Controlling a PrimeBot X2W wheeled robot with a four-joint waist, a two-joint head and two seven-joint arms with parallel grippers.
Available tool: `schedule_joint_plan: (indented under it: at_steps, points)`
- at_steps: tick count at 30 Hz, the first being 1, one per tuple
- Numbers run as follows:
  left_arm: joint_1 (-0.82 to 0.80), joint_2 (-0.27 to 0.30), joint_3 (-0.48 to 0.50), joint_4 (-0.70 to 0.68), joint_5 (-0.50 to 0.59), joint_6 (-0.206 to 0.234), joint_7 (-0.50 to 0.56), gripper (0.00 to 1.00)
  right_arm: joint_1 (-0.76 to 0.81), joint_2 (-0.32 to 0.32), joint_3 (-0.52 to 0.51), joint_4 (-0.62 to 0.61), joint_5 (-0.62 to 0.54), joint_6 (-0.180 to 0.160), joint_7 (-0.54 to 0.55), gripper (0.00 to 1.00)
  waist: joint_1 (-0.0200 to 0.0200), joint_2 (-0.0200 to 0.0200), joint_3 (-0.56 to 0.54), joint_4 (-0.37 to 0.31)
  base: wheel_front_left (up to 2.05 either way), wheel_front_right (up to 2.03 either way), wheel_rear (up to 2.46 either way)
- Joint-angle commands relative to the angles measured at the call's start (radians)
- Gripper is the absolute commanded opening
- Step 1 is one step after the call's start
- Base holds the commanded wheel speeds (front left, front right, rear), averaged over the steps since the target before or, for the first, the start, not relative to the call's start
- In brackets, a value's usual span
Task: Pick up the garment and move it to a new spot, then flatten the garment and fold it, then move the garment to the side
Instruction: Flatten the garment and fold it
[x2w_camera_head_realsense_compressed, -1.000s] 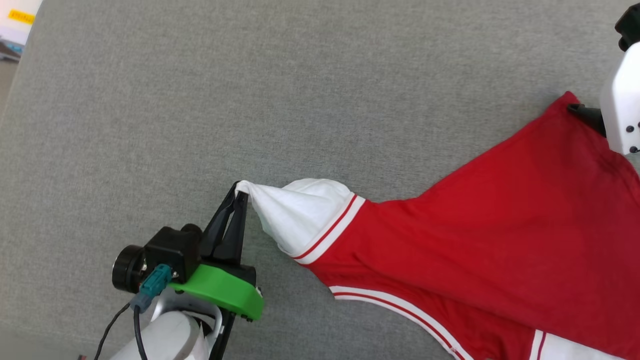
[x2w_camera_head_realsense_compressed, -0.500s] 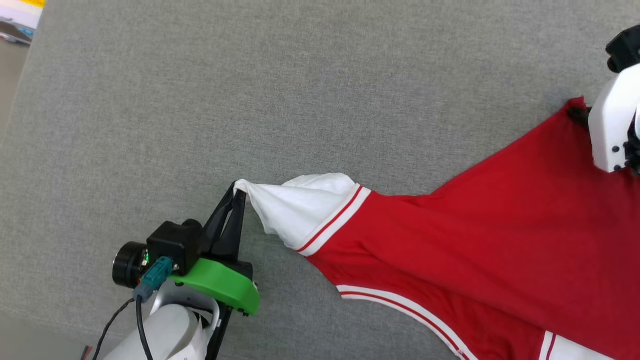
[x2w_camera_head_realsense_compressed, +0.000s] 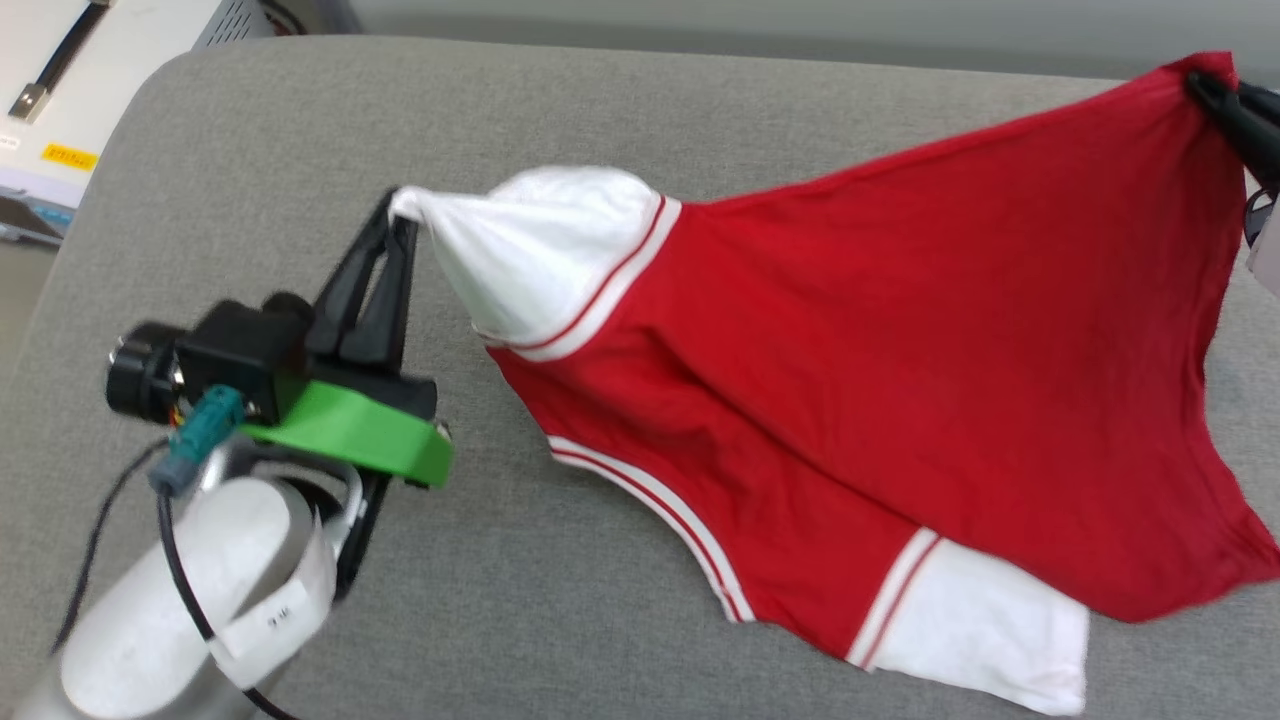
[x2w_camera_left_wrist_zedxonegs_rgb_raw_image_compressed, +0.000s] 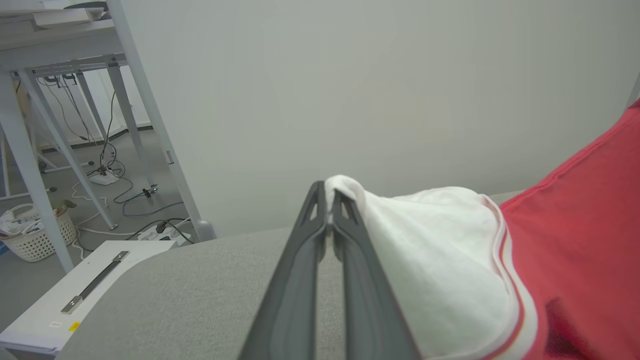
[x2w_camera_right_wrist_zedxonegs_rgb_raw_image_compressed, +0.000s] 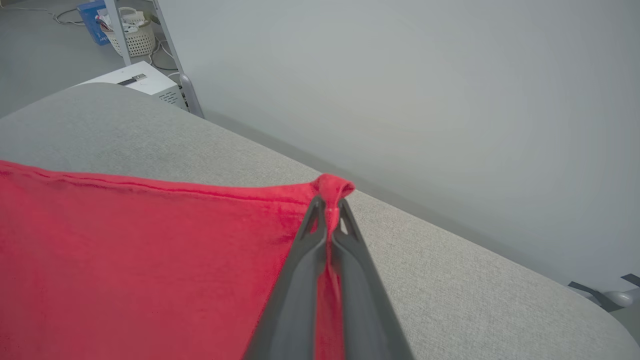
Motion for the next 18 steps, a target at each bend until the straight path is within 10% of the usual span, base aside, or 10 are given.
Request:
schedule_joint_plan:
  at_steps: [1,18]
  points:
    - [-0.063,0.015,0.010,-0.010,0.017,-0.012,0.013,0.00,0.012,-0.006,-0.016,-0.022,0.001,-0.001,-0.017,0.00,0.0000,0.0000,-0.046,-0.056,0.00,0.00,0.00]
    - [-0.841,-0.051,0.026,0.148,0.097,-0.225,0.196,0.00,-0.303,0.096,-0.259,-0.091,-0.151,-0.001,0.011,0.00,0.0000,0.0000,0.181,-0.124,0.00,0.00,0.00]
